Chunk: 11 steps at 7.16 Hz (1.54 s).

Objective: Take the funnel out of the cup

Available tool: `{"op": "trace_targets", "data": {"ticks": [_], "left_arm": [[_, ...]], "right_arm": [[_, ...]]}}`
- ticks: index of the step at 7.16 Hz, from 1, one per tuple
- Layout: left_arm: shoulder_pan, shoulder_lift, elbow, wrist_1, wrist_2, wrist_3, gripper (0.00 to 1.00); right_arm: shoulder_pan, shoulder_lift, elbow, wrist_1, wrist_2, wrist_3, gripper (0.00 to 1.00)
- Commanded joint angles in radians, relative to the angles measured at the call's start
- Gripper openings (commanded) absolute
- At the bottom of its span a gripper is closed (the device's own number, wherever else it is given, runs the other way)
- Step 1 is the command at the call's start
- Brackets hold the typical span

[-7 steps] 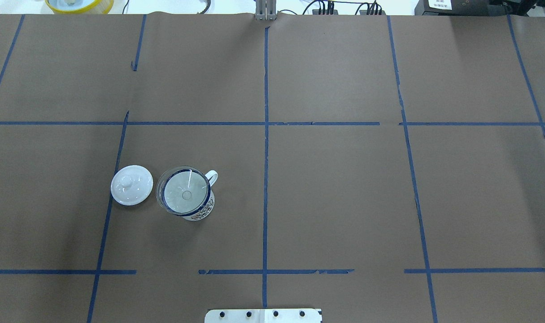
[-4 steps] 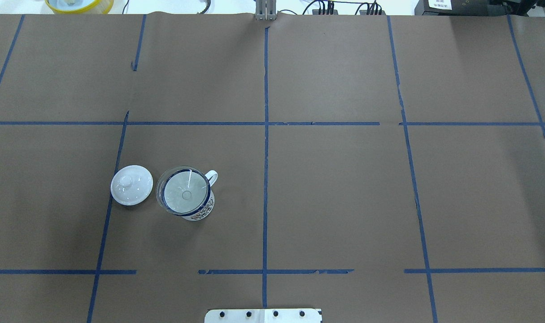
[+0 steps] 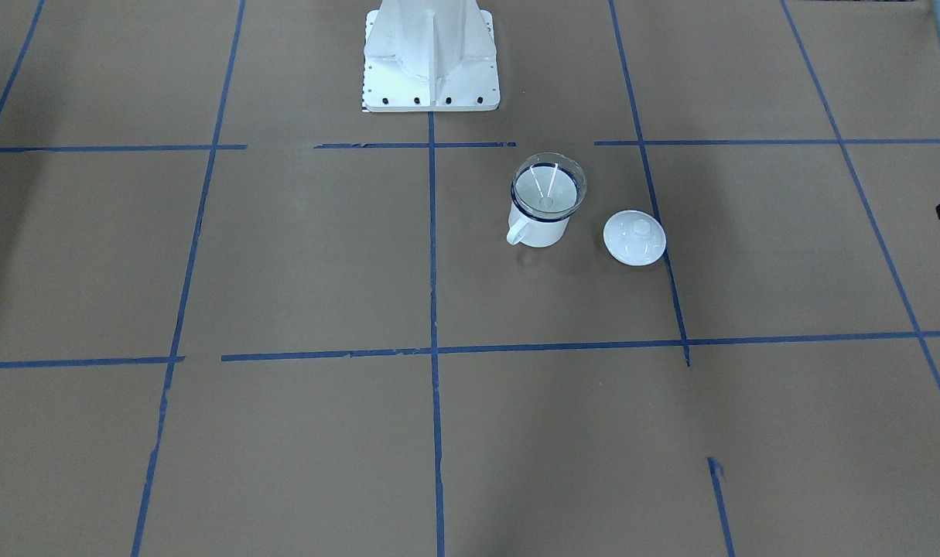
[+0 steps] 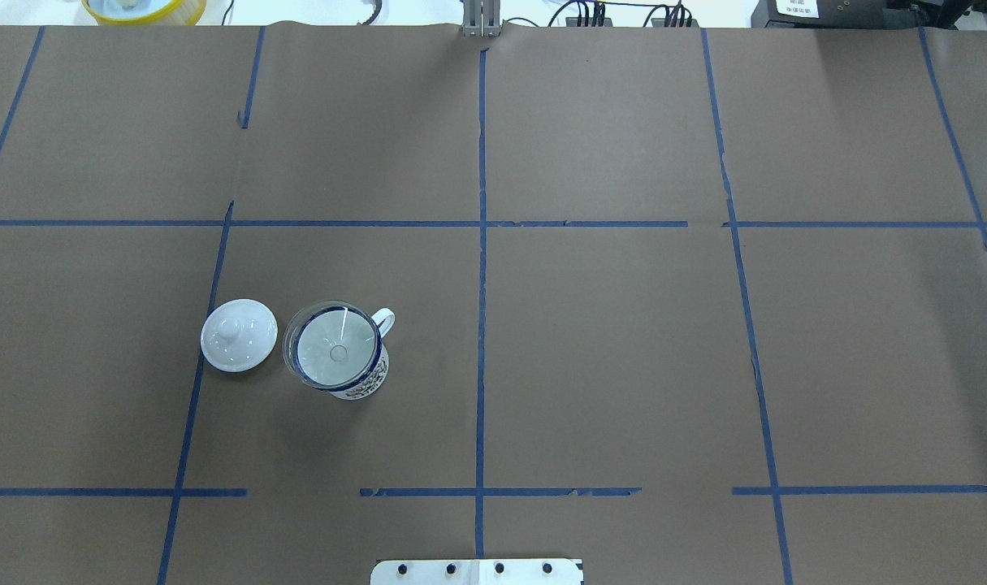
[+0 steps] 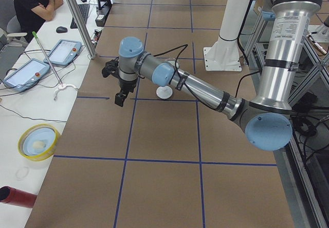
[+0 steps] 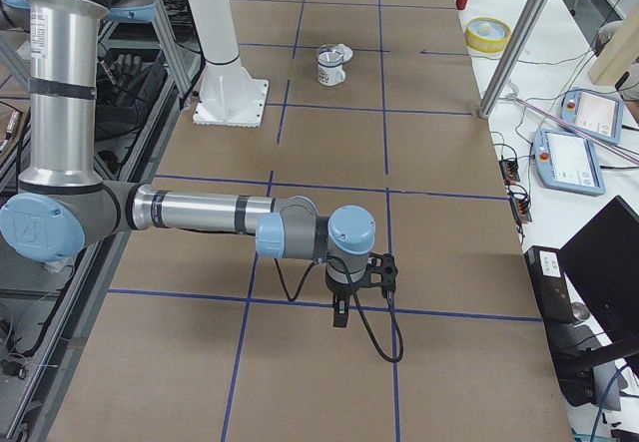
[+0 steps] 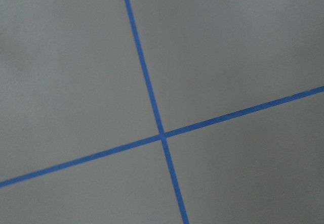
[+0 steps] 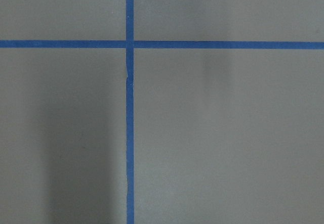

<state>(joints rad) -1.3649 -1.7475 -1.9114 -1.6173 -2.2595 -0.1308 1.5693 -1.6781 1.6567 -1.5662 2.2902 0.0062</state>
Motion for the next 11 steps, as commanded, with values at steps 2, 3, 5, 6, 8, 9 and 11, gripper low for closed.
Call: {"op": "trace_targets", "data": {"ticks": [2, 3, 5, 6, 8, 9, 11], "left_arm": [[0.214, -0.098, -0.064, 0.004, 0.144, -0.299, 1.00], [0.272, -0.148, -0.080, 0.069, 0.147, -0.416, 1.00], [0.456, -0.335, -0.106, 0.325, 0.260, -0.599, 1.00], [0.502, -0.348, -0.110, 0.330, 0.259, -0.681, 1.00], [0.662, -0.357, -0.144, 0.330, 0.320, -0.965, 1.00], [0.729, -0.359, -0.146, 0.330, 0.345, -1.063, 1.00], [0.829, -0.372, -0.127, 0.324, 0.382, -1.165, 1.00]], "right_arm": [[0.000, 0.000, 0.000, 0.000, 0.000, 0.000, 1.00], [0.000, 0.000, 0.000, 0.000, 0.000, 0.000, 1.00], [0.000, 0.000, 0.000, 0.000, 0.000, 0.000, 1.00], [0.000, 0.000, 0.000, 0.000, 0.000, 0.000, 1.00], [0.000, 0.000, 0.000, 0.000, 0.000, 0.000, 1.00], [0.000, 0.000, 0.000, 0.000, 0.000, 0.000, 1.00], [0.000, 0.000, 0.000, 0.000, 0.000, 0.000, 1.00]]}}
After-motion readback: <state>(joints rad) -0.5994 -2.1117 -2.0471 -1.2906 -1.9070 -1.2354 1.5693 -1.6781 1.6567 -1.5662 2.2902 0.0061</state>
